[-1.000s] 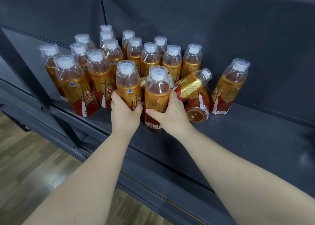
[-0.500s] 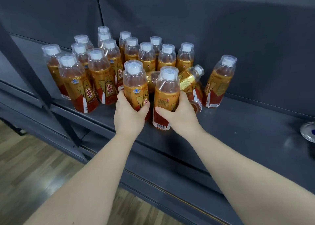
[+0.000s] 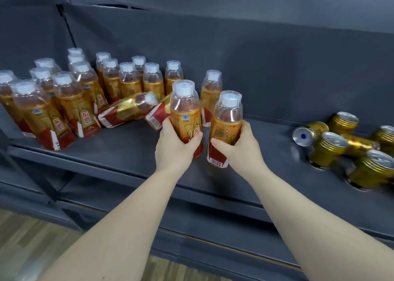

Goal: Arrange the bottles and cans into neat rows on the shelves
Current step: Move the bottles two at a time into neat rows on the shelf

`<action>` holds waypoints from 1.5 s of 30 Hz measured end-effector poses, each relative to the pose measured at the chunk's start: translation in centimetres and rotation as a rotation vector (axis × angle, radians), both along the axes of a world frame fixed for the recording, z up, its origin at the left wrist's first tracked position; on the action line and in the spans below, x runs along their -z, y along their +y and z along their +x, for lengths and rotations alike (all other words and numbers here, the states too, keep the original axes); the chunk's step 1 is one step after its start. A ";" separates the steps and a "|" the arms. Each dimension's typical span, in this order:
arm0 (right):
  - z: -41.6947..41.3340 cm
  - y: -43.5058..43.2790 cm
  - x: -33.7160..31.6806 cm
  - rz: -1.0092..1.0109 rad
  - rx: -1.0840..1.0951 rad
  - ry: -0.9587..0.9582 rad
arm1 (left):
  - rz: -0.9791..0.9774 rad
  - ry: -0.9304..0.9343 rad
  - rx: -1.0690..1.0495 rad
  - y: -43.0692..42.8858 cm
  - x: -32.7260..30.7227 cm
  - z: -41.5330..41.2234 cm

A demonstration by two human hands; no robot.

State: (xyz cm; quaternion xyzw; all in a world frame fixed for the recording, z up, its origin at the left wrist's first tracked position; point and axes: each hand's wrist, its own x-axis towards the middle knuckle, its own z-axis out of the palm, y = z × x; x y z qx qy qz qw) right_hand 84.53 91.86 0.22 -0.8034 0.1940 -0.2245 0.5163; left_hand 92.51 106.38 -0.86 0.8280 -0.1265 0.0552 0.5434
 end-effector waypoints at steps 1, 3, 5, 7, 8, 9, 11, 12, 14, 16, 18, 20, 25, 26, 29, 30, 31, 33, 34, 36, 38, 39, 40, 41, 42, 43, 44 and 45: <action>-1.2 -0.9 -0.1 -0.002 0.025 0.005 | 0.000 0.001 0.021 -1.0 -0.1 -0.9; -3.7 -2.7 -0.2 -0.011 0.077 0.019 | 0.001 0.008 0.069 -3.1 -0.2 -2.8; -6.1 -4.3 -0.2 -0.035 0.132 0.025 | 0.009 0.006 0.122 -5.1 -0.2 -4.6; -8.6 -5.9 -0.1 -0.052 0.183 0.034 | 0.016 0.014 0.185 -7.1 0.0 -6.6; -9.9 -6.6 -0.2 -0.053 0.205 0.037 | 0.021 0.023 0.220 -8.1 0.1 -7.6; -11.3 -7.3 -0.2 -0.050 0.228 0.038 | 0.031 0.032 0.251 -9.0 0.1 -8.7; -14.1 -8.7 -0.2 -0.044 0.282 0.036 | 0.054 0.039 0.309 -11.0 0.2 -10.8; -15.5 -9.3 -0.2 -0.043 0.310 0.033 | 0.059 0.039 0.339 -12.0 0.2 -11.9; -18.4 -10.5 -0.3 -0.044 0.366 0.038 | 0.059 0.036 0.401 -13.7 0.2 -14.2; -21.1 -11.5 -0.3 -0.043 0.422 0.044 | 0.057 0.026 0.457 -15.4 0.1 -16.5; -24.0 -12.3 -0.3 -0.043 0.473 0.038 | 0.062 0.018 0.518 -16.8 0.0 -18.8; -27.0 -13.0 -0.3 -0.033 0.522 0.025 | 0.061 0.009 0.581 -18.2 -0.2 -21.1; -34.0 -14.3 -0.5 -0.018 0.664 0.010 | 0.066 -0.027 0.740 -21.9 -0.5 -26.9; -35.4 -14.6 -0.6 -0.017 0.697 0.009 | 0.061 -0.029 0.777 -22.6 -0.5 -28.0; -39.3 -15.4 -0.4 0.003 0.816 0.013 | 0.075 -0.043 0.894 -24.6 -0.2 -31.2; -40.5 -15.7 -0.2 0.008 0.858 0.019 | 0.077 -0.050 0.932 -25.2 0.0 -32.2; -41.7 -15.9 -0.1 0.008 0.899 0.028 | 0.082 -0.054 0.969 -25.9 0.1 -33.2; -43.9 -16.2 0.1 -0.006 0.979 0.048 | 0.087 -0.056 1.050 -27.1 0.1 -34.9; -44.9 -16.3 0.2 -0.013 1.019 0.057 | 0.086 -0.059 1.092 -27.7 0.0 -35.7; -46.8 -16.3 0.3 -0.022 1.100 0.067 | 0.081 -0.069 1.170 -28.7 -0.1 -37.3; -48.3 -16.3 0.4 -0.016 1.176 0.066 | 0.080 -0.075 1.239 -29.7 -0.1 -38.7; -49.0 -16.3 0.4 -0.013 1.210 0.067 | 0.082 -0.075 1.271 -30.1 0.0 -39.3; -49.6 -16.3 0.4 -0.010 1.243 0.064 | 0.083 -0.073 1.300 -30.6 0.1 -39.9; -50.1 -16.2 0.5 -0.006 1.273 0.061 | 0.084 -0.072 1.323 -31.0 0.4 -40.4; -50.6 -16.0 0.5 -0.001 1.300 0.056 | 0.085 -0.072 1.347 -31.5 0.6 -41.0; -51.2 -15.9 0.5 0.002 1.326 0.057 | 0.088 -0.070 1.375 -31.9 0.7 -41.6; -51.8 -15.7 0.6 0.002 1.348 0.061 | 0.093 -0.068 1.400 -32.2 0.8 -42.2; -52.3 -15.6 0.6 0.006 1.371 0.072 | 0.097 -0.065 1.423 -32.6 0.9 -42.7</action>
